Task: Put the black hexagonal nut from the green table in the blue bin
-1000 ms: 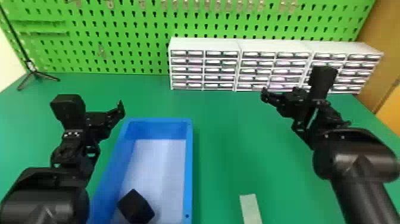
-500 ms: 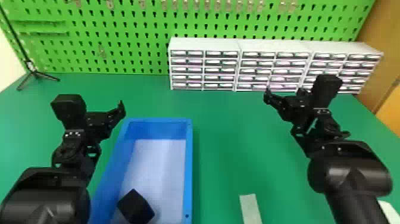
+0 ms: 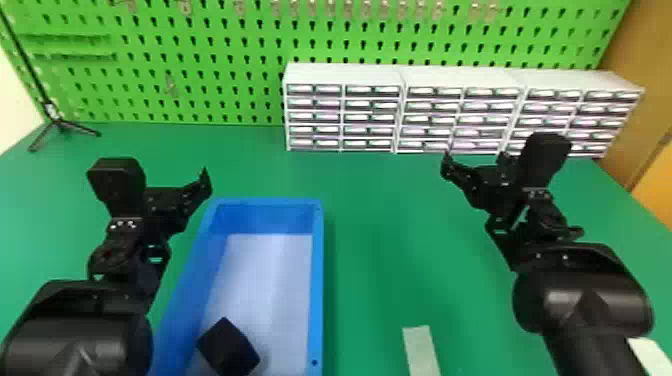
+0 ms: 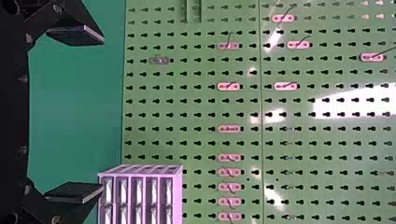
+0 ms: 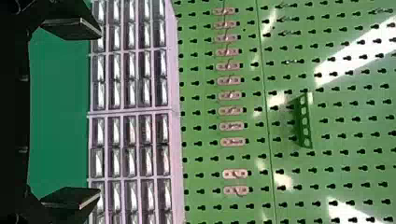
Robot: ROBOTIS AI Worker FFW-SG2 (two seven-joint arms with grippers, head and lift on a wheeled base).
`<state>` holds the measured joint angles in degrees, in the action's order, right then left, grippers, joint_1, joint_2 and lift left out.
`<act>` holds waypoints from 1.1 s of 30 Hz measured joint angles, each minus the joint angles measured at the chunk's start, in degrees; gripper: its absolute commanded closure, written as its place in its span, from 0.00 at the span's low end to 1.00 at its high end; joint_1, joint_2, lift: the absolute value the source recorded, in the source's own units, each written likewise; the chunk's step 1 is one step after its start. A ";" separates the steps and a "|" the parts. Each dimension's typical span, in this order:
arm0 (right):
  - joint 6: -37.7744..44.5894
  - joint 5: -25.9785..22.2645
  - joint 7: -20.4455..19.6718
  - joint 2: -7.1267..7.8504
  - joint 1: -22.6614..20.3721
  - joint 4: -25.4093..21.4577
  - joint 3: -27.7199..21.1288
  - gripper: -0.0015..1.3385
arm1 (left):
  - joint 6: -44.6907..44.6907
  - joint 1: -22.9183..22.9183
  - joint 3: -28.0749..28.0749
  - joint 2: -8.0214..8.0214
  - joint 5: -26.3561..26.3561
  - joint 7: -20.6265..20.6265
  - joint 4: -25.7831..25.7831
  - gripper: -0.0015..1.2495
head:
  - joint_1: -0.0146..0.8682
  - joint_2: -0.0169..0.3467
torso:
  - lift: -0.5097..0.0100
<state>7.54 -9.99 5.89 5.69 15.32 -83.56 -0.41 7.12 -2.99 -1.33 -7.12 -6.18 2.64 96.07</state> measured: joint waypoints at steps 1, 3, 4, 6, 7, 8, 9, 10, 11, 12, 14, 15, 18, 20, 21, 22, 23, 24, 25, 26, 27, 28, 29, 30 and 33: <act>0.00 0.08 0.00 0.01 -0.05 0.00 0.02 0.09 | 0.00 0.05 0.00 0.00 -0.02 0.00 0.00 0.14 | 0.79 0.12 | 0.80; 0.06 0.24 0.00 0.02 -0.18 0.00 0.01 0.09 | 0.00 0.12 0.00 0.00 -0.04 0.00 0.00 0.14 | 0.79 0.12 | 0.80; 0.10 0.28 0.00 0.02 -0.24 0.00 0.01 0.09 | 0.00 0.14 0.00 0.00 -0.05 0.00 0.00 0.14 | 0.79 0.12 | 0.80; 0.15 0.36 0.00 0.02 -0.40 0.00 -0.01 0.09 | 0.00 0.17 0.00 0.00 -0.06 0.00 0.00 0.14 | 0.79 0.12 | 0.80; 0.17 0.39 0.00 0.03 -0.47 0.00 -0.02 0.09 | 0.00 0.18 0.00 0.00 -0.08 0.00 0.00 0.14 | 0.79 0.12 | 0.80; 0.19 0.47 0.00 0.03 -0.56 0.00 -0.02 0.09 | 0.00 0.20 0.00 0.00 -0.10 0.00 0.01 0.14 | 0.79 0.12 | 0.80; 0.20 0.56 0.00 0.03 -0.62 0.00 -0.03 0.09 | 0.00 0.22 -0.01 0.00 -0.11 0.00 0.03 0.14 | 0.79 0.12 | 0.80; 0.20 0.68 -0.01 0.03 -0.68 0.00 -0.03 0.09 | 0.00 0.24 -0.02 0.00 -0.12 0.00 0.05 0.14 | 0.79 0.12 | 0.80; 0.20 0.87 -0.03 0.03 -0.75 -0.01 -0.03 0.09 | 0.00 0.28 -0.04 0.00 -0.13 0.00 0.08 0.14 | 0.79 0.12 | 0.80; 0.20 0.98 -0.04 0.03 -0.78 -0.01 -0.03 0.09 | 0.00 0.29 -0.05 0.00 -0.14 0.00 0.08 0.14 | 0.79 0.12 | 0.80; 0.20 1.40 -0.08 0.03 -0.87 -0.01 -0.03 0.09 | 0.00 0.34 -0.07 0.00 -0.19 0.00 0.08 0.14 | 0.79 0.12 | 0.80; 0.20 1.52 -0.08 0.03 -0.91 -0.01 -0.03 0.09 | 0.00 0.35 -0.07 0.00 -0.20 0.00 0.08 0.14 | 0.79 0.12 | 0.80; 0.20 1.82 -0.09 0.03 -1.02 -0.01 -0.03 0.09 | 0.07 0.38 -0.08 0.00 -0.25 0.00 0.08 0.14 | 0.79 0.12 | 0.80; 0.20 2.06 -0.09 0.04 -1.06 -0.01 -0.03 0.09 | 0.13 0.43 -0.08 0.00 -0.29 0.00 0.09 0.14 | 0.79 0.12 | 0.80; 0.20 2.18 -0.09 0.06 -1.07 -0.01 -0.03 0.09 | 0.15 0.45 -0.08 0.00 -0.30 0.00 0.09 0.14 | 0.79 0.12 | 0.80; 0.20 2.31 -0.09 0.08 -1.08 -0.02 -0.03 0.09 | 0.16 0.47 -0.07 0.00 -0.31 0.00 0.09 0.14 | 0.79 0.12 | 0.80; 0.20 2.48 -0.09 0.10 -1.11 -0.02 -0.03 0.09 | 0.17 0.51 -0.06 0.00 -0.32 0.00 0.09 0.14 | 0.79 0.12 | 0.80; 0.21 2.62 -0.09 0.10 -1.13 -0.02 -0.03 0.09 | 0.18 0.53 -0.04 0.00 -0.32 0.00 0.09 0.14 | 0.79 0.12 | 0.80; 0.21 2.76 -0.09 0.11 -1.15 -0.02 -0.03 0.09 | 0.20 0.56 -0.02 0.00 -0.32 0.00 0.09 0.14 | 0.79 0.12 | 0.80; 0.22 2.94 -0.09 0.12 -1.17 -0.02 -0.02 0.09 | 0.23 0.59 -0.01 0.00 -0.32 0.00 0.09 0.14 | 0.79 0.12 | 0.80; 0.22 3.07 -0.09 0.13 -1.20 -0.02 -0.01 0.09 | 0.24 0.61 -0.01 0.00 -0.32 0.00 0.09 0.14 | 0.79 0.12 | 0.80; 0.22 3.17 -0.09 0.15 -1.22 -0.02 0.01 0.09 | 0.24 0.63 0.00 0.00 -0.32 0.00 0.09 0.14 | 0.79 0.12 | 0.80; 0.22 3.26 -0.09 0.16 -1.24 -0.02 0.02 0.09 | 0.25 0.65 0.00 0.00 -0.32 0.00 0.09 0.14 | 0.79 0.12 | 0.80; 0.22 3.36 -0.09 0.19 -1.26 -0.02 0.04 0.09 | 0.26 0.68 0.00 0.00 -0.30 0.00 0.09 0.14 | 0.79 0.12 | 0.80; 0.21 3.52 -0.09 0.26 -1.34 -0.03 0.11 0.09 | 0.26 0.77 -0.04 0.00 -0.27 0.00 0.09 0.14 | 0.79 0.12 | 0.80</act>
<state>7.75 -6.47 5.80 5.95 13.98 -83.58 -0.30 7.38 -2.22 -1.36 -7.12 -6.45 2.64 96.15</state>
